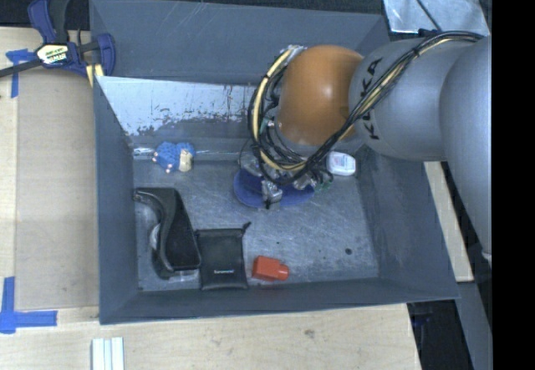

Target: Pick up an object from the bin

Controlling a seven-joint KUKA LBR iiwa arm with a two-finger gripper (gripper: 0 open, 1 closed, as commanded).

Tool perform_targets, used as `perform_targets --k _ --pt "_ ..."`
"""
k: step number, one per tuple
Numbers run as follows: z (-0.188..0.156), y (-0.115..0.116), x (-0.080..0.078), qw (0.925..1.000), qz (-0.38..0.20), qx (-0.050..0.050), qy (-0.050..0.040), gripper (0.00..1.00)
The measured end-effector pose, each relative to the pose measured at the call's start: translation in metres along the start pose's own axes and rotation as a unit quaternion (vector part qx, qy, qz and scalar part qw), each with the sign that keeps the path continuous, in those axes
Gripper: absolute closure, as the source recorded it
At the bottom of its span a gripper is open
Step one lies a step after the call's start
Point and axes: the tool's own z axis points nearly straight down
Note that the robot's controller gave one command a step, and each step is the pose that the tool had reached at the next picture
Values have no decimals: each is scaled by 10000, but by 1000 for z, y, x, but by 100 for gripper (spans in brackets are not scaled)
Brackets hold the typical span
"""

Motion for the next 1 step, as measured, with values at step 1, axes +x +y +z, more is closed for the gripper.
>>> perform_targets --k 1 --pt "-161 13 3 10000 -60 19 -59 100"
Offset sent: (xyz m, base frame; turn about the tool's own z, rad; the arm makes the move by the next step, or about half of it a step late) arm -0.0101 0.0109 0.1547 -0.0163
